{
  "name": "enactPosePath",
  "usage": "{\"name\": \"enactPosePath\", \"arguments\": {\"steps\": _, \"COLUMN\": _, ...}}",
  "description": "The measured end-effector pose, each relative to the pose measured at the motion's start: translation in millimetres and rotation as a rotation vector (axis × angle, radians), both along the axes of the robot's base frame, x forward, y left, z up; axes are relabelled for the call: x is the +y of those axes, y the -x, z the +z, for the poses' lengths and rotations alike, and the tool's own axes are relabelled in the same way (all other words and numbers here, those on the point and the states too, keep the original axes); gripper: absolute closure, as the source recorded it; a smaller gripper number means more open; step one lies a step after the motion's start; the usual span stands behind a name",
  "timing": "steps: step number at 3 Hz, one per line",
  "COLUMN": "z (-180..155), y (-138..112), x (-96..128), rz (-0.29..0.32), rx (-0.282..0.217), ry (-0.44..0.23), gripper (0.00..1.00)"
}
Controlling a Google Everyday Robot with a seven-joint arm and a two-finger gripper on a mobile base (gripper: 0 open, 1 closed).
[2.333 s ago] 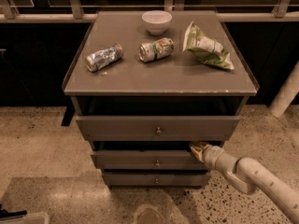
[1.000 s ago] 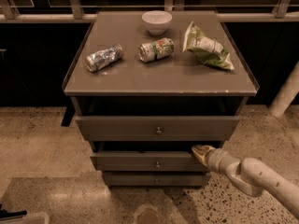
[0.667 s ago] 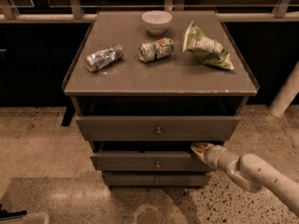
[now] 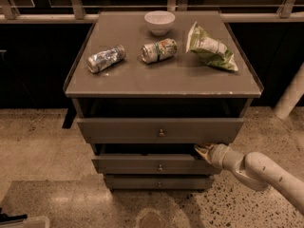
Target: Open middle drawer
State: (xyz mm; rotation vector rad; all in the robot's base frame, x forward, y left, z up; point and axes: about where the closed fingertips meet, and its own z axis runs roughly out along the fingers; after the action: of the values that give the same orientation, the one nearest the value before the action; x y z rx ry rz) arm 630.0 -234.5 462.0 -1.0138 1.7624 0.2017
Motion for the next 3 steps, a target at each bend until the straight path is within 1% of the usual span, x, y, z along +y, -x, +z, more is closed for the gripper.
{"name": "enactPosePath", "arguments": {"steps": 1, "z": -7, "y": 7, "x": 7, "rz": 0.036, "rx": 0.034, "ry": 0.0, "gripper": 1.0}}
{"name": "enactPosePath", "arguments": {"steps": 2, "z": -15, "y": 16, "x": 14, "rz": 0.104, "rx": 0.072, "ry": 0.015, "gripper": 1.0}}
{"name": "enactPosePath", "arguments": {"steps": 3, "z": -24, "y": 23, "x": 20, "rz": 0.144, "rx": 0.101, "ry": 0.007, "gripper": 1.0}}
